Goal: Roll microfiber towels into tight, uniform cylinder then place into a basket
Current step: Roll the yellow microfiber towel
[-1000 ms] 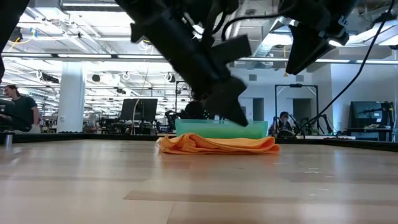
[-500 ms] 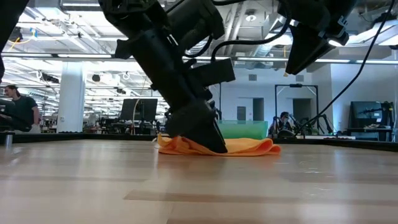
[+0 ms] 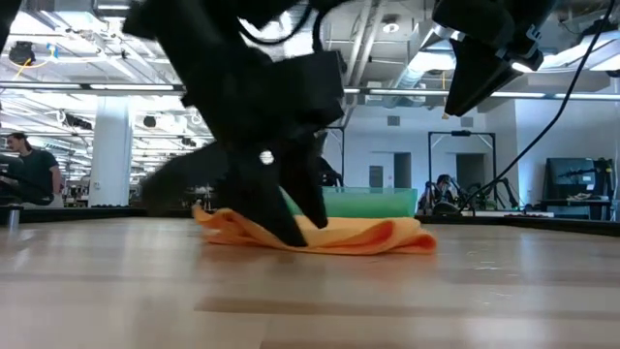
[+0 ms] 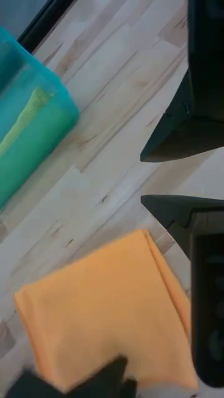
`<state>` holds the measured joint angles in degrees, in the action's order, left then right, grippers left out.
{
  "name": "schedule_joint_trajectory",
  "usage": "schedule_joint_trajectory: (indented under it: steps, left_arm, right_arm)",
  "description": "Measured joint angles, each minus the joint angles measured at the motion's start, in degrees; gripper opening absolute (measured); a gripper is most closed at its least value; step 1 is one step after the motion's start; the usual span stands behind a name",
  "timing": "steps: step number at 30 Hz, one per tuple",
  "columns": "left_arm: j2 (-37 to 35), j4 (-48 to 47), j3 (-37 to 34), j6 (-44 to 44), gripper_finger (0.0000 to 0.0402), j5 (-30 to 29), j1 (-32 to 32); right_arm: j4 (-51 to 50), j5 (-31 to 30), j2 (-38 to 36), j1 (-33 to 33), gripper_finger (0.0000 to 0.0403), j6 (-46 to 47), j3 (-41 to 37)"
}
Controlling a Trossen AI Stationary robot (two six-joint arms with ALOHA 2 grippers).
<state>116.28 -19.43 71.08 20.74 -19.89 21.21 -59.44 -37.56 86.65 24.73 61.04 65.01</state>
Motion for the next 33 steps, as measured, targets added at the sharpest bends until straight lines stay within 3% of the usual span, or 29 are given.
schedule_joint_trajectory:
  steps: [8,16,23,30,33]
  left_arm:
    - [-4.5,-12.7,3.2,-7.2,0.0155,-0.8,6.2]
    - [-9.6,-19.6,3.4,-22.2,0.0155,-7.8,9.6]
    - [-9.2,-20.8,-1.9,-44.7,0.0155,-7.5,11.9]
    - [-9.2,-19.5,-6.2,-50.7,0.0155,-8.2,13.8]
    - [-9.2,-19.8,-7.7,-51.5,0.0155,-11.8,13.3]
  right_arm:
    - [0.6,0.0,0.0,0.0,0.0118,0.0,0.0]
    - [3.7,0.2,0.0,0.0,0.0118,-0.2,0.0]
    - [8.8,3.1,0.0,0.0,0.0118,-6.8,0.0]
    - [10.4,3.0,0.0,-0.7,0.0118,-7.5,0.0]
    - [10.5,3.0,0.0,-1.3,0.0118,-7.5,0.0]
